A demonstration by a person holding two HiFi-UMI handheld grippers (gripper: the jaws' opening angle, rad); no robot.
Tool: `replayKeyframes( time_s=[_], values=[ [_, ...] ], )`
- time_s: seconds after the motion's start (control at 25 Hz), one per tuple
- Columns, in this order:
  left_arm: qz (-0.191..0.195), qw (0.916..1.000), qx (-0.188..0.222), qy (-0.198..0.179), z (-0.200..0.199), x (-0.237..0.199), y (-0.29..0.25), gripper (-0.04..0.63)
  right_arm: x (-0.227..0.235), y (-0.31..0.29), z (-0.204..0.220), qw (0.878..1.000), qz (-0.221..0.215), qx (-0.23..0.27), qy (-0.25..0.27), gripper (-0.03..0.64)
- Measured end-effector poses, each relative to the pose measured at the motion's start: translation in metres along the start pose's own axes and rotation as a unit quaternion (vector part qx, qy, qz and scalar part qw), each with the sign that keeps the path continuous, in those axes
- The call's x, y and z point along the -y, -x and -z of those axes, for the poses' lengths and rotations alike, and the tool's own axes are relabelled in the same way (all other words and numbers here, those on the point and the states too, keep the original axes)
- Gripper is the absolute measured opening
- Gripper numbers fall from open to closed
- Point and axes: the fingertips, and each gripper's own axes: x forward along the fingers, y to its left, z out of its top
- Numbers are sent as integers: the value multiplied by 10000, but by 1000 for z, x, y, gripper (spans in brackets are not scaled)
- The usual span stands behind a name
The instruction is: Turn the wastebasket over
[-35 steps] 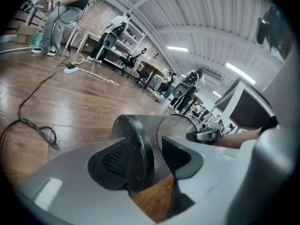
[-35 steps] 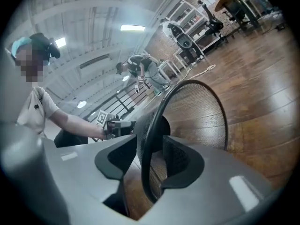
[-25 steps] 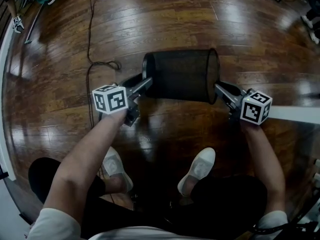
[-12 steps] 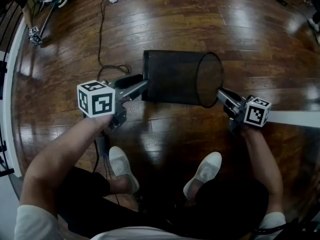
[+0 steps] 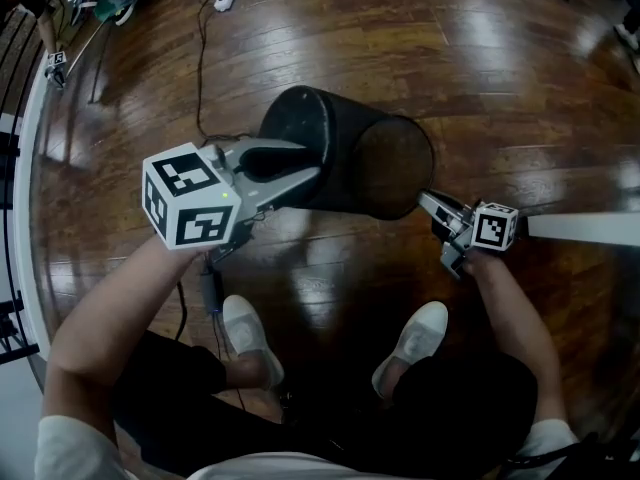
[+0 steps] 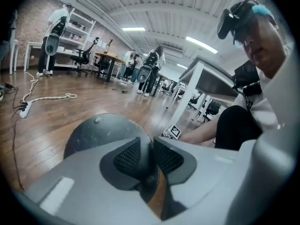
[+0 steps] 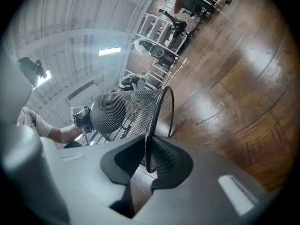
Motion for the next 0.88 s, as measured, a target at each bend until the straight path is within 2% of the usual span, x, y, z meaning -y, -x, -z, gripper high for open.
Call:
replayKeyframes(
  time_s=[0.04,0.08,0.24,0.4,0.52,0.64,0.76,0.88],
  values=[
    [-13,10000,-19,-82,-5,1,-7,8,4,0,1,10000,36,45,-1,44],
    [-32,9999,-22,-148,-10,2,-13,0,7,1,2,9999,48,100,13,44],
    [81,9999,-54,-62,-20,9,-37,0,28,4,11,9998,173,70,43,46],
    [313,9991,-270,15,-25,26,-67,-2,47,8,24,9990,322,90,-312,46],
    [458,9976,-523,53,-23,41,-88,-2,62,11,40,9971,490,30,-575,46],
    [559,9950,-821,114,-20,51,-102,-2,68,10,47,9971,586,-68,-479,48],
    [555,9935,-964,263,-22,52,-114,-2,73,9,48,9964,716,-96,-435,51],
    [434,9921,-1096,427,-24,52,-127,-2,83,6,50,9930,969,-185,-649,53]
  ],
)
